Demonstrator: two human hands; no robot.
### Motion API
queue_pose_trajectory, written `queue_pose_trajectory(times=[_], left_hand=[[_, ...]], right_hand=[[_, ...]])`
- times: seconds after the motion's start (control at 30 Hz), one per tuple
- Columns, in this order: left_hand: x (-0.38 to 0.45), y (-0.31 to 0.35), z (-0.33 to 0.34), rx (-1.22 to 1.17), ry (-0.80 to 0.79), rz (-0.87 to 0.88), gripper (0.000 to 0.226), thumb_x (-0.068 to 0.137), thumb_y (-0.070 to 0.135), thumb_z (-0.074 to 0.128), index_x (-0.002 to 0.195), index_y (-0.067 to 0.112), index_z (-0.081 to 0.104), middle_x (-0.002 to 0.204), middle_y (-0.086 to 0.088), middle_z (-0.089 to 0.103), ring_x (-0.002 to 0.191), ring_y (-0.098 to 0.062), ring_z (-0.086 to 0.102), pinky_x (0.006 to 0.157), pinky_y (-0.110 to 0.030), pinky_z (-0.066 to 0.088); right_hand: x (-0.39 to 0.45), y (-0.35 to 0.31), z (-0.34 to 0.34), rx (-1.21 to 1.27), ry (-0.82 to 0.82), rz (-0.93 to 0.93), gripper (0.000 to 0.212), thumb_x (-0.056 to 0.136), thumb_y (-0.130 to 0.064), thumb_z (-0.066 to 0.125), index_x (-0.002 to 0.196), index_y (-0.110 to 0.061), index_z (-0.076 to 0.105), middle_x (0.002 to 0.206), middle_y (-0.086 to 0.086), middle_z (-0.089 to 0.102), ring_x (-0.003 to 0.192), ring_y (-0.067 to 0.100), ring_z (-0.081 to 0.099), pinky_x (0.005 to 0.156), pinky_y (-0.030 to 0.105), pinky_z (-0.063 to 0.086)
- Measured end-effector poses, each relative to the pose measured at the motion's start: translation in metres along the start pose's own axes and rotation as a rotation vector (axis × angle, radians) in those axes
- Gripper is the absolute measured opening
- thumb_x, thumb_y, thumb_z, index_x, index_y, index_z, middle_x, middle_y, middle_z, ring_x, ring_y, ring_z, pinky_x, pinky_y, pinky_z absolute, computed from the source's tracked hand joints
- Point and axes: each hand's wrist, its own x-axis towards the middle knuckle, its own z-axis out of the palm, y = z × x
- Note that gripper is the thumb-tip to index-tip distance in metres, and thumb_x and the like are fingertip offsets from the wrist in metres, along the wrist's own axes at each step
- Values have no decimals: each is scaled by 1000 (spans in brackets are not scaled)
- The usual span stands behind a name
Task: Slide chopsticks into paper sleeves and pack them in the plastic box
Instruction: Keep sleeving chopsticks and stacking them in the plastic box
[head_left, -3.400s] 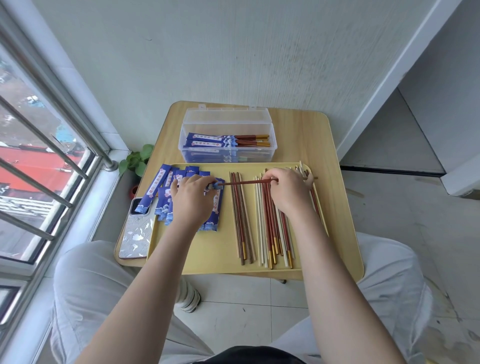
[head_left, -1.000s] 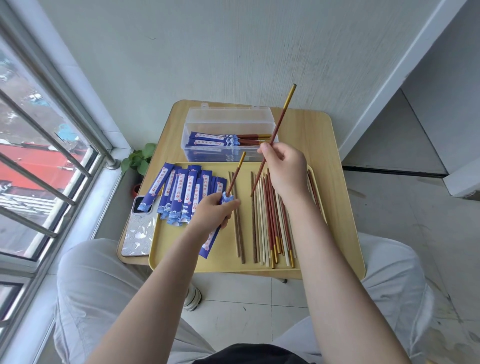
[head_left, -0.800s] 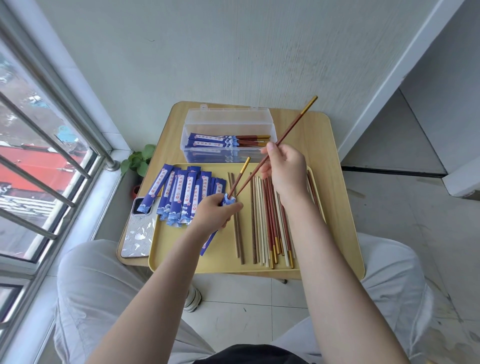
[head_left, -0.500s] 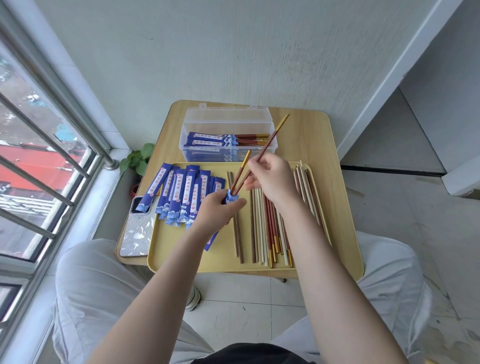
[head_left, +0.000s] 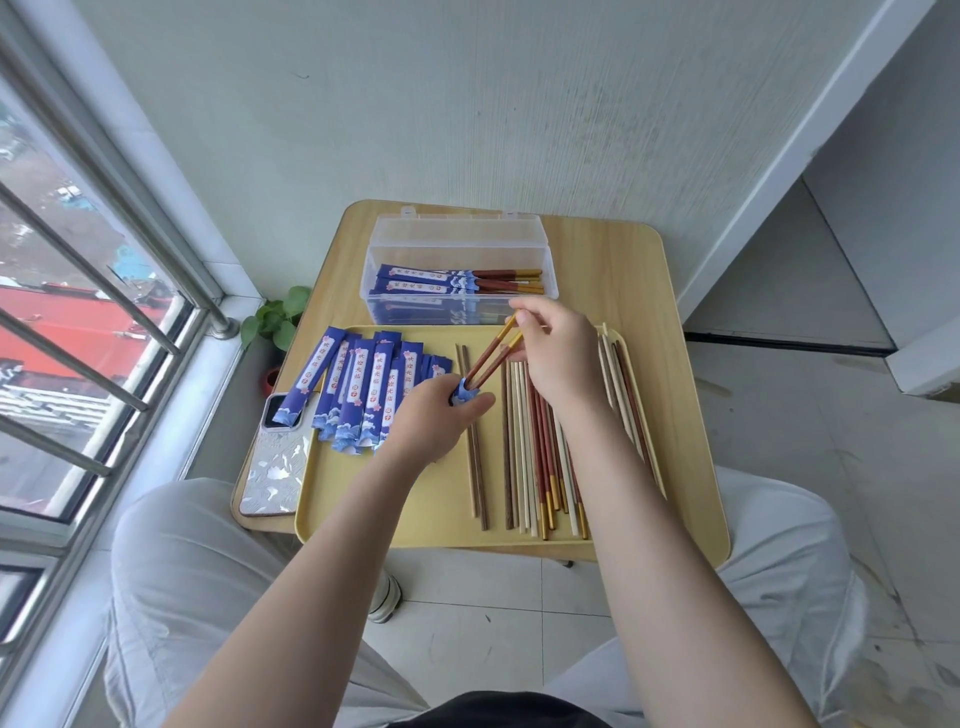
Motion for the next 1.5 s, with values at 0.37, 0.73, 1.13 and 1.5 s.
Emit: queue_pose_trajectory(times=[0.37,0.73,1.13,1.5], left_hand=[[51,31,-40,606,165,23,32,94,31,53,65,21,46,63,4,44,53,-11,38,47,-24,27],[120,46,-46,744,298,335,61,85,56,67,127,16,48,125,-3,56,119,-25,52,108,-41,33],[134,2,-46,760,155,125,75,97,64,37,157,20,24,159,-5,33,149,-26,23,120,-45,20],[138,18,-53,828,68,10,87,89,80,33,147,16,44,149,-17,36,140,-34,30,111,-46,36]], right_hand=[[26,-3,-15,308,-217,281,12,106,-9,42,113,-6,52,106,16,64,78,27,76,74,36,63],[83,12,-15,308,41,382,15,105,-10,46,112,-4,57,70,7,64,44,11,53,42,21,39],[126,25,13,-234,15,237,10,103,-16,51,98,-16,59,89,0,68,69,14,59,62,25,46],[106,20,50,-788,-300,-245,33,105,-28,41,104,-11,70,103,6,62,102,26,55,80,36,43]])
